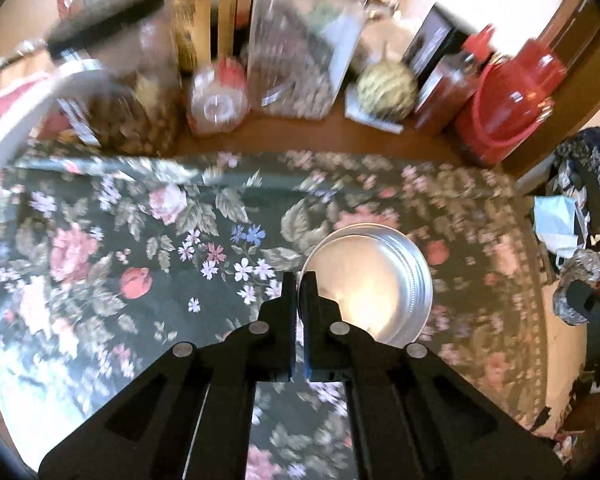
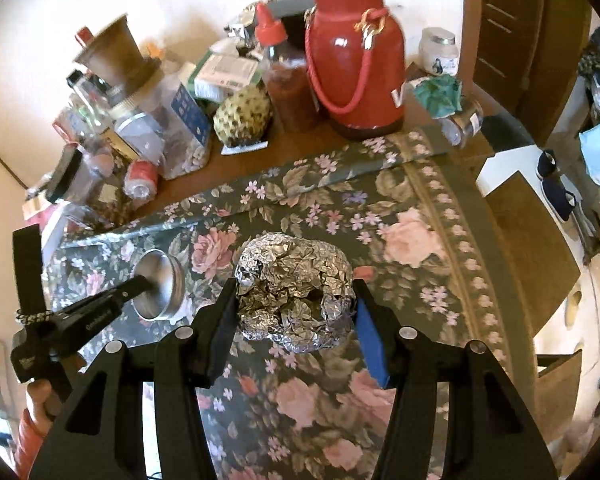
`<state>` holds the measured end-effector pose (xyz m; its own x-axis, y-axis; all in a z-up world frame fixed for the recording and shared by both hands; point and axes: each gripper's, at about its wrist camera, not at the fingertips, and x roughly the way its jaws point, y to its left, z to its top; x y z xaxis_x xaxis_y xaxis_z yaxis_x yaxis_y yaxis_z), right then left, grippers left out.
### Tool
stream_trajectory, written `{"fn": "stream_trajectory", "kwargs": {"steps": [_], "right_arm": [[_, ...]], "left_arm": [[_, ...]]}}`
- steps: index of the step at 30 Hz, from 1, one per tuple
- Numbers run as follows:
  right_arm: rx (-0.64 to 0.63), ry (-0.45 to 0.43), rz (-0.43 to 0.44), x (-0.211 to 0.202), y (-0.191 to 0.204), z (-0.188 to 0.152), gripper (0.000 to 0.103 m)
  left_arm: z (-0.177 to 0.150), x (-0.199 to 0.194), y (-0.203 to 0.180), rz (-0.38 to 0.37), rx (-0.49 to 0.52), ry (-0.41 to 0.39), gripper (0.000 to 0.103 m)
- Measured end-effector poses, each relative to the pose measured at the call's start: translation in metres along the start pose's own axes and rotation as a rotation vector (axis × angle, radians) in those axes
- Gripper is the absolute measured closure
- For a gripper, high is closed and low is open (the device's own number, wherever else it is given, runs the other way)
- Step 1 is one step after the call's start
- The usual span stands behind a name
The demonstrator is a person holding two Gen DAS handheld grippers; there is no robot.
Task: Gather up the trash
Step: 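Lift the metal tin lid and foil ball and carry them toward the bucket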
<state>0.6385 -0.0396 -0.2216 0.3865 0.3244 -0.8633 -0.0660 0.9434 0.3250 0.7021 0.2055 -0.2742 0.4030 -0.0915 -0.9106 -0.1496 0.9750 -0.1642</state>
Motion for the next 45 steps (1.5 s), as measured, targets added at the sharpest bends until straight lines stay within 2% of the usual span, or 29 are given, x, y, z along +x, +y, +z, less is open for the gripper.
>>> {"fn": "stream_trajectory", "kwargs": {"steps": [5,9,15,20,25,35,45], "right_arm": [[-0.059,-0.074,0.039,-0.042,-0.005,-0.003,0.052],[-0.115,-0.145,0.089,-0.080,-0.010,-0.010,0.052],[-0.219,-0.233,0.168,-0.139,-0.019,-0.029,0.052],[-0.291,-0.280,0.227,-0.174,-0.024,-0.047,0.052],[-0.306,-0.313,0.275,-0.200,-0.024,-0.067,0.052],[-0.312,-0.404,0.270,-0.251,-0.010,-0.126,0.052],[-0.282,-0.421,0.231,-0.284,0.018,-0.218,0.052]], "left_arm": [[-0.015,-0.064,-0.031,0.013,0.006,-0.138,0.102],[-0.037,-0.115,-0.059,0.052,-0.016,-0.253,0.102],[-0.084,-0.184,-0.089,0.066,-0.086,-0.384,0.102],[-0.121,-0.237,-0.109,0.089,-0.079,-0.460,0.102],[-0.154,-0.275,-0.122,0.124,-0.051,-0.506,0.102],[-0.223,-0.324,-0.104,0.050,-0.028,-0.556,0.102],[-0.320,-0.371,-0.066,0.017,0.005,-0.558,0.102]]}}
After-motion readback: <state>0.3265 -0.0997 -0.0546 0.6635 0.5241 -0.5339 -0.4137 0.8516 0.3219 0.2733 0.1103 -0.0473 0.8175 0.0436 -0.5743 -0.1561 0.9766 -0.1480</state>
